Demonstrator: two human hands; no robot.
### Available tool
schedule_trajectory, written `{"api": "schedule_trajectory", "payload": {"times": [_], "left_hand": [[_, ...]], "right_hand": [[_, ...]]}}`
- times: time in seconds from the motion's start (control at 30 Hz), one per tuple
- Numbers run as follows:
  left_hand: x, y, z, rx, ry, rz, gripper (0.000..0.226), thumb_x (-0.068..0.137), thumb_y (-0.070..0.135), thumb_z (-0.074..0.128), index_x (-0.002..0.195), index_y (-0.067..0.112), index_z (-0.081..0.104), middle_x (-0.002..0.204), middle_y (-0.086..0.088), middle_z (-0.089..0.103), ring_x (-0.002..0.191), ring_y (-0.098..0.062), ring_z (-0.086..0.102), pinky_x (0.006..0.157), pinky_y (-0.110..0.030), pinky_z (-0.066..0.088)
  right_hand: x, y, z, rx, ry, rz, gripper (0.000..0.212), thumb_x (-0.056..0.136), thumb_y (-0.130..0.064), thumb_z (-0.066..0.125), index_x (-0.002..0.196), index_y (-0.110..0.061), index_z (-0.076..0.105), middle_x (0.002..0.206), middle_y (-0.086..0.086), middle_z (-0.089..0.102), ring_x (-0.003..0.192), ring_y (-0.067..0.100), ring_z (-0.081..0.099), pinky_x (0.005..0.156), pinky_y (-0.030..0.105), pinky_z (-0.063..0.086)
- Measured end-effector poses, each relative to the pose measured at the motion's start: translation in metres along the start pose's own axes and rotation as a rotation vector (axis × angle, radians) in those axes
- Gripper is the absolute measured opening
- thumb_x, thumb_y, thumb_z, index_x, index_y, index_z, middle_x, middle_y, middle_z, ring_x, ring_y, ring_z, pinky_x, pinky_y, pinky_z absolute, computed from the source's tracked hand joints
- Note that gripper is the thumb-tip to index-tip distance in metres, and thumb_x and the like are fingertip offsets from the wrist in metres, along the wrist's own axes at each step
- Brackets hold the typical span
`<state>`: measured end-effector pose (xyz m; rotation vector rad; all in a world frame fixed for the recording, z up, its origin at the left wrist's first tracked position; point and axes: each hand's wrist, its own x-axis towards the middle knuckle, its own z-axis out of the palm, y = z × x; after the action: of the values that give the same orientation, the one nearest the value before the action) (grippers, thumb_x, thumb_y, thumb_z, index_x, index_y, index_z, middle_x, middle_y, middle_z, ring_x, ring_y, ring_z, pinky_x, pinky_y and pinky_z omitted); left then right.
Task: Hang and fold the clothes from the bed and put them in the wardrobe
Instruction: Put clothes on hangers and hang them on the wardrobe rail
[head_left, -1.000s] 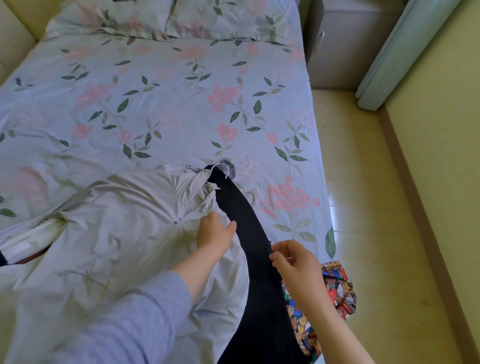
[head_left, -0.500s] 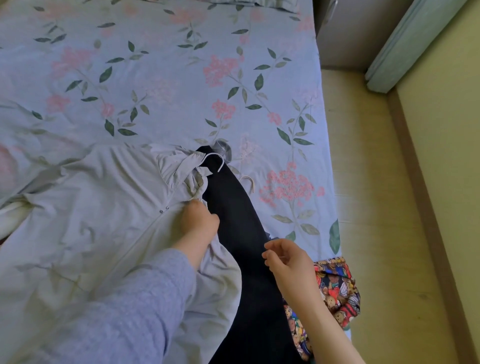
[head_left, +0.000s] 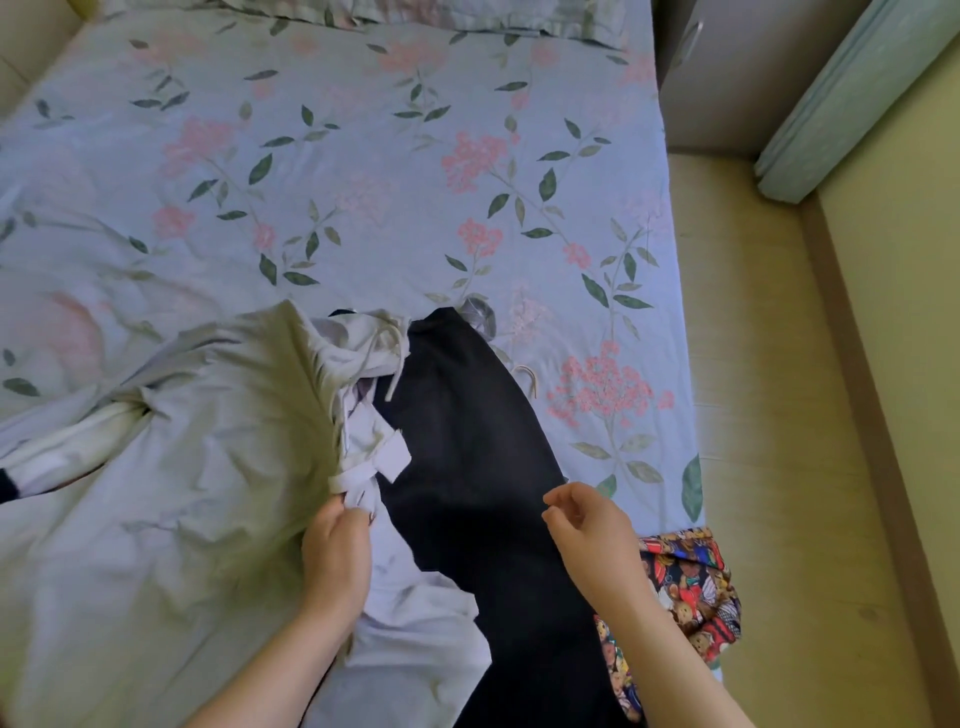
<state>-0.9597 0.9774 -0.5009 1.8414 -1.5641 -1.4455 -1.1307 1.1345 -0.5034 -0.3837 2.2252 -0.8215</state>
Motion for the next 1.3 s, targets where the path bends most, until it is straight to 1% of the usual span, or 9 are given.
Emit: {"api": "schedule_trajectory", "payload": {"times": [0.23,0.4,0.53,0.67,0.83,0.93,1.1,1.2,1.3], "left_hand": [[-0.001,-0.006,-0.027,0.192,0.01,0.129,0.035,0.097,0.035,0.048,0.068,0.017,0.053,0.063,0.002,0.058,0.066,-0.011,0.053,0.063,-0.019,0.04],[-0.001,-0.007,-0.036,0.182,0.031,0.15,0.045,0.098,0.033,0.048,0.071,-0.003,0.048,0.062,-0.014,0.05,0.054,-0.008,0.04,0.055,-0.022,0.033],[-0.001,-0.007,-0.046,0.195,0.049,0.17,0.044,0.098,0.032,0.048,0.063,0.008,0.037,0.055,0.001,0.037,0.049,-0.008,0.031,0.049,-0.021,0.027],[-0.005,-0.018,-0.066,0.168,0.051,0.144,0.046,0.098,0.032,0.049,0.06,0.014,0.031,0.05,0.007,0.033,0.053,-0.016,0.033,0.053,-0.033,0.028],[-0.012,-0.024,-0.085,0.164,0.007,0.115,0.045,0.098,0.032,0.049,0.065,0.002,0.04,0.054,0.003,0.038,0.056,-0.017,0.037,0.056,-0.032,0.029],[-0.016,-0.017,-0.094,0.132,-0.013,0.105,0.043,0.098,0.028,0.049,0.072,-0.007,0.047,0.061,-0.006,0.043,0.06,-0.018,0.04,0.057,-0.031,0.031],[-0.039,0.0,-0.122,0.149,0.01,0.141,0.045,0.098,0.024,0.049,0.058,0.015,0.032,0.052,0.005,0.033,0.052,-0.015,0.032,0.052,-0.032,0.027],[-0.06,-0.004,-0.135,0.202,-0.004,0.125,0.045,0.098,0.029,0.048,0.058,0.014,0.035,0.051,0.005,0.037,0.053,-0.017,0.036,0.054,-0.032,0.03],[-0.076,-0.003,-0.135,0.215,-0.021,0.149,0.043,0.098,0.028,0.048,0.059,0.011,0.036,0.051,0.003,0.035,0.051,-0.016,0.034,0.052,-0.03,0.029]], "right_hand": [[0.01,-0.014,0.02,-0.125,-0.029,-0.011,0.045,0.094,-0.021,0.056,0.137,-0.018,0.045,0.133,0.002,0.048,0.1,0.012,0.057,0.081,0.024,0.045],[0.026,-0.023,0.028,-0.069,-0.034,0.107,0.064,0.093,-0.03,0.059,0.147,-0.012,0.031,0.137,0.007,0.05,0.129,0.028,0.047,0.102,0.038,0.042],[0.032,-0.028,0.032,-0.127,-0.031,0.065,0.035,0.094,-0.038,0.058,0.12,-0.014,0.059,0.108,0.002,0.066,0.106,0.027,0.062,0.094,0.045,0.05],[0.01,-0.023,0.045,-0.095,0.113,-0.091,0.019,0.098,-0.024,0.052,0.083,-0.017,0.061,0.091,0.002,0.057,0.083,0.022,0.057,0.072,0.032,0.044],[-0.026,-0.035,0.053,-0.063,0.175,-0.242,0.023,0.096,-0.018,0.056,0.078,-0.009,0.066,0.083,-0.008,0.059,0.079,0.004,0.055,0.064,0.014,0.041],[-0.048,-0.047,0.063,-0.02,0.211,-0.34,0.022,0.095,-0.016,0.058,0.075,-0.009,0.066,0.08,-0.009,0.061,0.079,0.003,0.055,0.064,0.02,0.043],[-0.078,-0.08,0.08,-0.032,-0.014,-0.367,0.02,0.094,-0.015,0.057,0.091,0.001,0.07,0.09,0.012,0.07,0.085,0.022,0.062,0.077,0.03,0.048],[-0.098,-0.073,0.08,-0.034,-0.085,-0.246,0.027,0.096,-0.014,0.051,0.116,-0.009,0.068,0.109,0.004,0.071,0.096,0.015,0.062,0.08,0.019,0.046],[-0.109,-0.051,0.061,-0.074,-0.07,-0.165,0.036,0.095,-0.016,0.051,0.131,-0.016,0.057,0.122,0.003,0.066,0.102,0.017,0.061,0.088,0.03,0.05]]}}
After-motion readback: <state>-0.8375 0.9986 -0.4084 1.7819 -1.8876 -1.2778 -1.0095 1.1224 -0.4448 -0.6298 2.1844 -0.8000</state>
